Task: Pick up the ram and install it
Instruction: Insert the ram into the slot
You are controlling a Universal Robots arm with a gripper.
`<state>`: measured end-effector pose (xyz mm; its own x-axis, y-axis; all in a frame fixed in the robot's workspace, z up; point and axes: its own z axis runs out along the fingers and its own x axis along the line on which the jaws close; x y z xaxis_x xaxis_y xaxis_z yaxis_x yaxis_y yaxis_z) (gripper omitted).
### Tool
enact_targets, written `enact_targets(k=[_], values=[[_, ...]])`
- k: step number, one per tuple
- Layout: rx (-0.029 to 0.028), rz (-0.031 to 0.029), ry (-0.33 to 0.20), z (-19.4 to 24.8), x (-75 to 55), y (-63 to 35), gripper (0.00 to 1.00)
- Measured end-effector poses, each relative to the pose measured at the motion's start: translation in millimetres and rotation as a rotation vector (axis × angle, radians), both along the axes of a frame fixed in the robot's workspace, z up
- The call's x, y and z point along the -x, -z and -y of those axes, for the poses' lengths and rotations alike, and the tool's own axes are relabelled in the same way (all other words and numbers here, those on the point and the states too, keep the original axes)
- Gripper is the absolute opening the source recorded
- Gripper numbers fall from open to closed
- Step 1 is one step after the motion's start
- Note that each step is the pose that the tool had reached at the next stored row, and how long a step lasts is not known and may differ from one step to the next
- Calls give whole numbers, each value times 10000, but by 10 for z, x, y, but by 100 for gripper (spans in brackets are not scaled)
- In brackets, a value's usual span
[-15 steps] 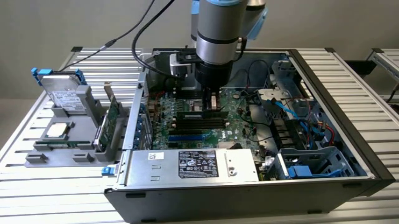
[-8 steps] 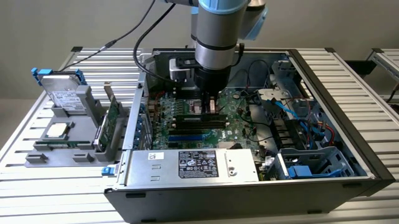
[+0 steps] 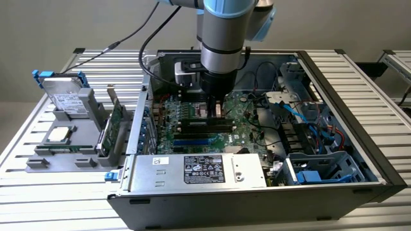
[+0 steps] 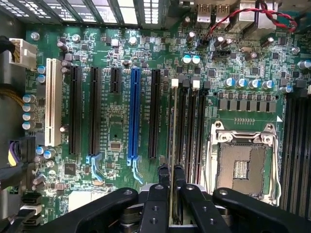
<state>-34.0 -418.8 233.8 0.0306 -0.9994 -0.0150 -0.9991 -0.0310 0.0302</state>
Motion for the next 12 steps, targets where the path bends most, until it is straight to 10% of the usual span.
enact_targets(k=[12], values=[[5,-4,-2,-7,0,70,15]])
